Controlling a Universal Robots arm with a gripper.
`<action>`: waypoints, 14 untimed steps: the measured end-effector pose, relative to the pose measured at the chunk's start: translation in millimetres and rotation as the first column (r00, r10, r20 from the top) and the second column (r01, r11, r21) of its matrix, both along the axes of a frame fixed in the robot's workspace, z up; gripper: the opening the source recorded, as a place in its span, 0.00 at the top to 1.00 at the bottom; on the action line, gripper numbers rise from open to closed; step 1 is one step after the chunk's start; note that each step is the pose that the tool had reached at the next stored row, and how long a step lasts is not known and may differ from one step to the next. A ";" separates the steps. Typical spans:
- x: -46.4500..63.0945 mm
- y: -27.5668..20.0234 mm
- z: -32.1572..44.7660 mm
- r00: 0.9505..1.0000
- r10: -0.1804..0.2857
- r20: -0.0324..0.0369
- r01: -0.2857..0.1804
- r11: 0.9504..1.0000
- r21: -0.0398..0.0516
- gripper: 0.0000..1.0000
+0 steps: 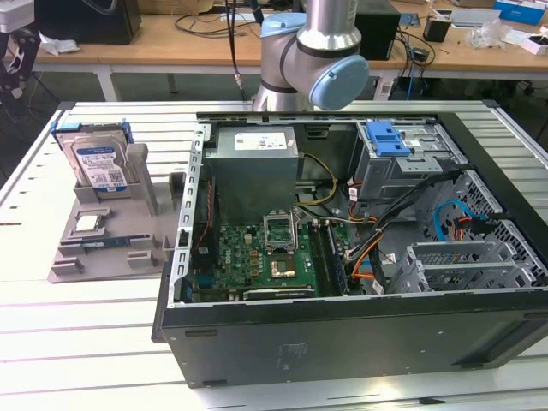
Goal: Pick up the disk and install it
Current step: 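Pick up the disk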
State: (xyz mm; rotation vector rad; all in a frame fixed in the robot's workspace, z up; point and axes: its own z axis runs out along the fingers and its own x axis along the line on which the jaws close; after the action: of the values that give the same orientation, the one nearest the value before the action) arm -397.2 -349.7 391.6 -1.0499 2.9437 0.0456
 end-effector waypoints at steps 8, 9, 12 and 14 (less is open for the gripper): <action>0.0 0.0 0.0 0.996 0.093 0.000 -0.093 0.996 0.000 0.90; 0.0 0.0 0.0 0.994 0.109 0.000 -0.109 0.994 0.000 0.90; 0.0 0.0 0.0 0.990 0.140 0.000 -0.140 0.990 0.000 0.90; 0.0 0.0 0.0 0.987 0.159 0.000 -0.159 0.987 0.000 0.90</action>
State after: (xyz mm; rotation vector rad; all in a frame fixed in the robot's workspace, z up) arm -397.2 -349.7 391.6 -1.2821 2.8527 0.0475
